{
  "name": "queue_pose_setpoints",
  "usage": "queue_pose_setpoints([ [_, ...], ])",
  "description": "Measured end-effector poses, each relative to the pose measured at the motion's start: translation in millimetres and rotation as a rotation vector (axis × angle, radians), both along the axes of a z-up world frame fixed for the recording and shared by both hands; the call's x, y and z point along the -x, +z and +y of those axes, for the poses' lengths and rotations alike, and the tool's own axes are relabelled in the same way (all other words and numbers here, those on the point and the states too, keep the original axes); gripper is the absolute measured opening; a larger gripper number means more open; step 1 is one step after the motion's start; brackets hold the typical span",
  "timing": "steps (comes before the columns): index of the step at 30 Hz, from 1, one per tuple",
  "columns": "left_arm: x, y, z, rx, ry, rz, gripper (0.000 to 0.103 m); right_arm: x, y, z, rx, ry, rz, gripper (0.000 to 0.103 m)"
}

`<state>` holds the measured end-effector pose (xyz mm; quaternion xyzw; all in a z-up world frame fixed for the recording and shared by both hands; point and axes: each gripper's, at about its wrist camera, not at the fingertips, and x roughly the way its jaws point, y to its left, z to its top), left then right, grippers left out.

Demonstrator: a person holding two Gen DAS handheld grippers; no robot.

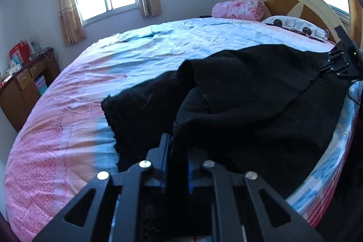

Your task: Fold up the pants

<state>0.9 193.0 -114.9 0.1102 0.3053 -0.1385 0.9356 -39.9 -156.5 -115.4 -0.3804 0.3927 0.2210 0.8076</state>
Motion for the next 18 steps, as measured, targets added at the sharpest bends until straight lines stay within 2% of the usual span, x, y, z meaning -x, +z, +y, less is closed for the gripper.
queue_pose_setpoints([
  [2,3,5,1,-0.003,-0.002,-0.013,0.013,5,3,-2,-0.007,0.006,-0.007,0.002],
  [6,18,20,5,-0.049,-0.021,-0.060,0.013,21,32,-13,-0.084,0.005,-0.019,0.001],
  [11,28,24,19,-0.062,-0.039,-0.054,0.013,54,58,-26,-0.128,0.048,0.021,0.001],
  [14,31,13,17,-0.097,-0.056,-0.030,0.013,69,51,-32,-0.110,0.085,0.066,0.001],
  [18,35,-5,19,-0.103,-0.057,-0.002,0.013,78,37,-30,-0.073,0.121,0.138,0.001],
])
